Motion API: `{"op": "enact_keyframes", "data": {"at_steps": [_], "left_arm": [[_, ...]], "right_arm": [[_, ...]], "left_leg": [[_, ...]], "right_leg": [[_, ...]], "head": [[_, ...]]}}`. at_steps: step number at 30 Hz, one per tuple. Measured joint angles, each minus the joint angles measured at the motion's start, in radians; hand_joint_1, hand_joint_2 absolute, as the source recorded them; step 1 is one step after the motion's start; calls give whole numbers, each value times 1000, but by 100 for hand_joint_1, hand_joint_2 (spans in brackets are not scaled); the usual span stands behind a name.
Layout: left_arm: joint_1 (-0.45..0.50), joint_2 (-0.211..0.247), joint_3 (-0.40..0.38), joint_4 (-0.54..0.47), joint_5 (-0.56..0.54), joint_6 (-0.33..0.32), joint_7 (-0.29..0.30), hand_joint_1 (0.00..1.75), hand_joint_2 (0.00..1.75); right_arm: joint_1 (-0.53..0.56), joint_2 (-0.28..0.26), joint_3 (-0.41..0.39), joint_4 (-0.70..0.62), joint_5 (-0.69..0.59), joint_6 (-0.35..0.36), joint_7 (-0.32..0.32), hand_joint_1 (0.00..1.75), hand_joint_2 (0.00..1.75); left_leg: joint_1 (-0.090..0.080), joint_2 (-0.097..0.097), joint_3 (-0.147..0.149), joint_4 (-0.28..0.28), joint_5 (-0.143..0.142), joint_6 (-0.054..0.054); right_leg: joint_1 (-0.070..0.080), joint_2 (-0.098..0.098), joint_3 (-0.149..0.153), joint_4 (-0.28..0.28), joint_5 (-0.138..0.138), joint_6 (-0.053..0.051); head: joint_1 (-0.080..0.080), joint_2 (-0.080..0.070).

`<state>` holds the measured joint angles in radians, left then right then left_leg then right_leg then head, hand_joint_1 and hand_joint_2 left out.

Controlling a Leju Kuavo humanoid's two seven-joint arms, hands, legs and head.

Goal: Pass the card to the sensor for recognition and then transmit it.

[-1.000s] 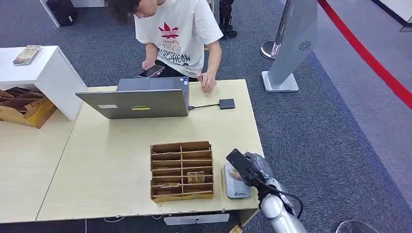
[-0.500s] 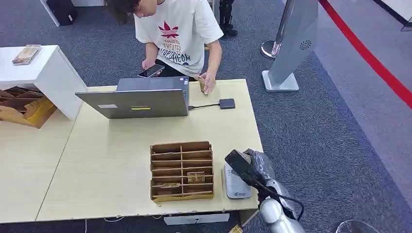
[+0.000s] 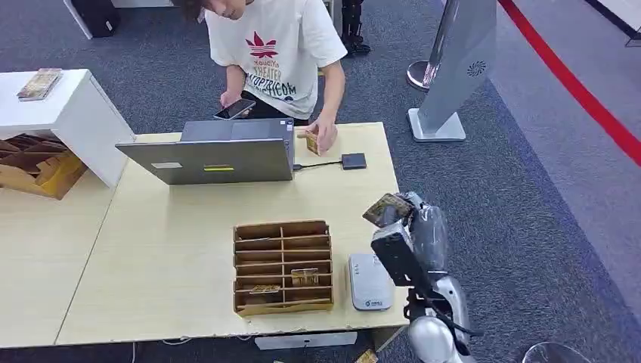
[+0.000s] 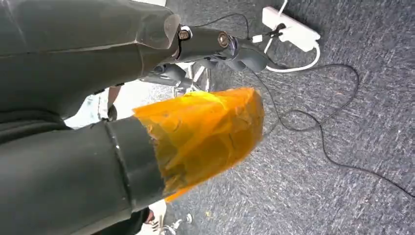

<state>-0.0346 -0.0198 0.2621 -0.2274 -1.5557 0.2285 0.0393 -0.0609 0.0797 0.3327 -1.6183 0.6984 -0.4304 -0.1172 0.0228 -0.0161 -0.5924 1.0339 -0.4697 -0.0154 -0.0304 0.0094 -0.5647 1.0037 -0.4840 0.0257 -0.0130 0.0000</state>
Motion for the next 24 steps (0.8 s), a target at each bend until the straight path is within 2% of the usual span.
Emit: {"op": "enact_keyframes", "data": {"at_steps": [5,10,15,18,24], "left_arm": [[-7,0,-23,0,-12,-18,-8,0,0],[-26,0,-63,0,-12,-44,-21,0,0],[-37,1,-82,0,-12,-53,-23,0,0],[-46,3,-109,0,-12,-73,-35,0,0],[-74,7,-173,0,-12,-110,-52,0,0]], "right_arm": [[-25,2,48,-76,-56,12,-30,175,175],[-114,8,117,-69,-92,53,-45,175,175],[-158,16,153,-52,-103,65,-43,175,175],[-212,25,175,-13,-134,122,-24,175,175],[-355,69,205,118,-152,174,29,175,175]], "left_leg": [[0,0,0,0,0,0],[0,0,0,0,1,0],[0,0,0,0,1,0],[0,0,0,0,1,0],[0,1,-1,0,3,-1]], "right_leg": [[0,0,0,0,0,0],[0,0,0,0,0,0],[0,0,0,0,0,0],[0,0,0,1,1,0],[0,1,-2,2,3,-3]], "head": [[0,0],[0,0],[0,0],[0,0],[0,0]]}}
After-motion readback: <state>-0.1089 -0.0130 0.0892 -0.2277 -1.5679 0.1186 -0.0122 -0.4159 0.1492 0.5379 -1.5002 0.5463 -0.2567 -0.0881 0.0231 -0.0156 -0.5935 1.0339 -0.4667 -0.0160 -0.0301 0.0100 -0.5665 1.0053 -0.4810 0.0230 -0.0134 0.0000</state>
